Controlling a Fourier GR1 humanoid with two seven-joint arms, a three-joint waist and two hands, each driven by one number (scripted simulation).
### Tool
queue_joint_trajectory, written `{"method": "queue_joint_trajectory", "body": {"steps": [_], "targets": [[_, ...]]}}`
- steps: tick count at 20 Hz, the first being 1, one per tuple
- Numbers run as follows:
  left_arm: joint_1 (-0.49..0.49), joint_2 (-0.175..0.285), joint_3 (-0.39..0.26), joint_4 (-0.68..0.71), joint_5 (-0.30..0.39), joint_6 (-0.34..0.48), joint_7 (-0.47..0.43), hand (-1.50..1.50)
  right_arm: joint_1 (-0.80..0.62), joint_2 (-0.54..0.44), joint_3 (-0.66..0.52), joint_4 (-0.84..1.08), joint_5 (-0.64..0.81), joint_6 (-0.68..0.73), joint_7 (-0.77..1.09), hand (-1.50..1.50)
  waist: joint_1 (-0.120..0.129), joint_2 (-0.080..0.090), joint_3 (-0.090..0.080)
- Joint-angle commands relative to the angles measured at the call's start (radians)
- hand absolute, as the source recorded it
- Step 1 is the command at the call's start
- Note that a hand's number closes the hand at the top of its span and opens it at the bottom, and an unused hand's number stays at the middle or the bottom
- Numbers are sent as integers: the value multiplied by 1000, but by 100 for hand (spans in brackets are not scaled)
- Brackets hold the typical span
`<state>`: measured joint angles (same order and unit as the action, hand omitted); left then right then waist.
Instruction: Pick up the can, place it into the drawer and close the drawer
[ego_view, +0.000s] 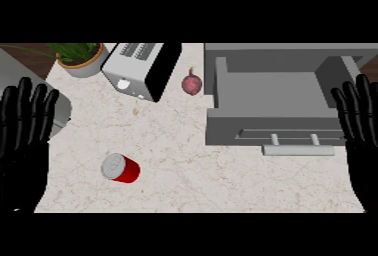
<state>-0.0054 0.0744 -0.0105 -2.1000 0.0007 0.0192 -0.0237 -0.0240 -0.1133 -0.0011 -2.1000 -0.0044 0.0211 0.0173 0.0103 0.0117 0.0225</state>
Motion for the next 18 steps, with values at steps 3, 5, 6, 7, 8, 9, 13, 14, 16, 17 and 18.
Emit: {"method": "queue_joint_trajectory", "body": {"steps": [3,5,6,7,8,9,13,14,16,17,18], "targets": [[145,26,26,-87,48,-63,-3,-150,-11,11,-36,10,-36,-3,16,-150,-7,-13,-23],[215,-17,-58,-157,-4,-52,0,-150,27,57,19,-46,17,-47,26,-150,-7,-14,-23],[302,-16,-60,-235,3,-62,5,-150,13,43,-11,8,-13,-20,-19,-150,-3,-14,-22],[317,-43,8,-61,22,26,162,-150,65,44,-66,62,-6,-85,134,-150,9,-5,-23],[358,-45,0,-78,29,21,179,-150,71,35,-91,89,-18,-79,126,-150,13,-8,-22],[374,-31,39,-85,61,8,172,-150,106,49,-63,63,6,-91,144,-150,5,-13,-23],[485,-62,-14,-223,38,25,240,-150,128,18,-95,-5,-48,-59,206,-150,-4,-15,-22],[434,-48,0,-260,23,46,313,-150,89,25,-96,73,-43,-53,155,-150,-5,-13,-22],[528,-9,74,-328,128,-24,304,-150,58,20,-100,55,-23,-77,201,-150,1,-14,-23],[388,-17,88,-263,98,21,356,-150,114,57,-62,48,1,-77,145,-150,-8,-12,-22],[421,-6,116,-318,141,2,376,-150,83,23,-99,63,-21,-59,170,-150,-6,-13,-22]]}}
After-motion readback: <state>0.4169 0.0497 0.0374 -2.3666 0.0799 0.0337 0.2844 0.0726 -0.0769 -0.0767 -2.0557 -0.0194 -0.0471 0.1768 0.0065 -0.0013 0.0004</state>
